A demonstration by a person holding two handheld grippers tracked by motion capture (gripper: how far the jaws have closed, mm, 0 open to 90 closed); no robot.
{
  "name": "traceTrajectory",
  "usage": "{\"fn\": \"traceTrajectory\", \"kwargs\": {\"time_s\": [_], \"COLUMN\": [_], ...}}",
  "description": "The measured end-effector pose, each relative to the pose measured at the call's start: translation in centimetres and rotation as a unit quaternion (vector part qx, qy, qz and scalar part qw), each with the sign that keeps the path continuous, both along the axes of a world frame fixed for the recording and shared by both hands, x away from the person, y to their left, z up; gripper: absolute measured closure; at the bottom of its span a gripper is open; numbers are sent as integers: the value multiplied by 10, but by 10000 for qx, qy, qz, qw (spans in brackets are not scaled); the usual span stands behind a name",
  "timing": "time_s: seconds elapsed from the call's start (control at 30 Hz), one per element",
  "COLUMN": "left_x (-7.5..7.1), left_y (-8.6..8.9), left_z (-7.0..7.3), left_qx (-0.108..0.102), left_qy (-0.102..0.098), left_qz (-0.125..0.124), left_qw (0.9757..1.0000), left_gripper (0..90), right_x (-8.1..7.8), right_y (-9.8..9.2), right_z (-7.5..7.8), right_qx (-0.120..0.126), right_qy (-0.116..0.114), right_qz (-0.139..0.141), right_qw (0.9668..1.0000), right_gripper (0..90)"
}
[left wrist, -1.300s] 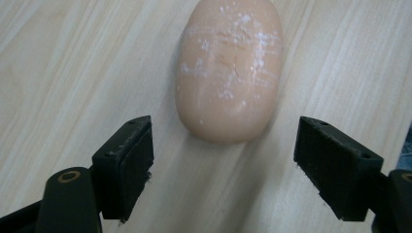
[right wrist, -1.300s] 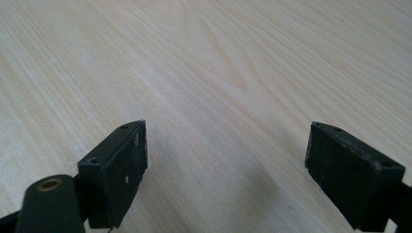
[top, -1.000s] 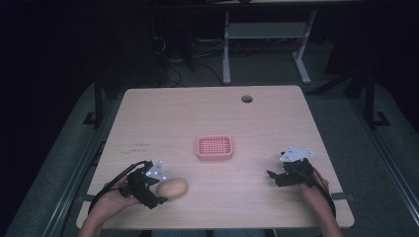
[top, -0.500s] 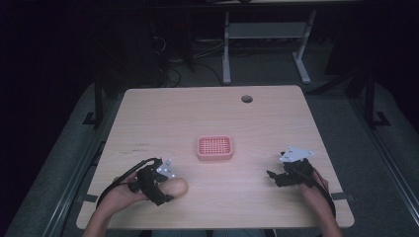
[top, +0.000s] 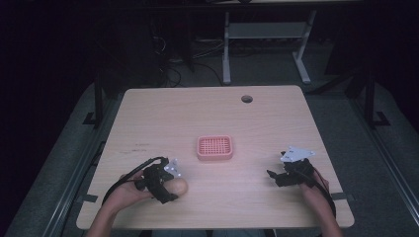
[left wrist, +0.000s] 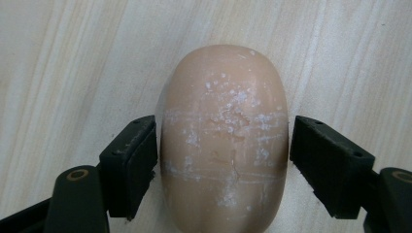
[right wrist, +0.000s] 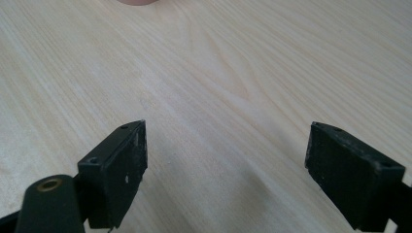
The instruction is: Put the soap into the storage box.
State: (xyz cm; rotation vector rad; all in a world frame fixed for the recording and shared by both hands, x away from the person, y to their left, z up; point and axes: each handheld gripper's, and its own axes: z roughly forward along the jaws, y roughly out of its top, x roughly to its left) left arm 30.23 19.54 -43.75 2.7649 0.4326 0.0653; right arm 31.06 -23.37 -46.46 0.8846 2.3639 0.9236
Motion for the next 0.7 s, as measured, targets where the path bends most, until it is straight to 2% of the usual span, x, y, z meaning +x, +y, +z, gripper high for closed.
{"fn": "traceTrajectory", "kwargs": {"time_s": [0.37,0.5,0.7], "left_x": [2,1,1], "left_y": [0,-1,0], "left_z": [-4,-3,-1], "left_qx": [74,113,12], "left_qy": [37,-9,-22], "left_qz": [-13,-26,19], "left_qw": [10000,9999,10000], "left_gripper": [318,321,322], "right_x": [-2,-3,-3], "right_y": [-1,0,-1], "right_z": [3,5,5], "right_qx": [49,106,117], "right_qy": [-84,-131,-93], "right_qz": [-45,-70,-102], "right_qw": [9999,9998,9998], "right_gripper": [142,142,142]}}
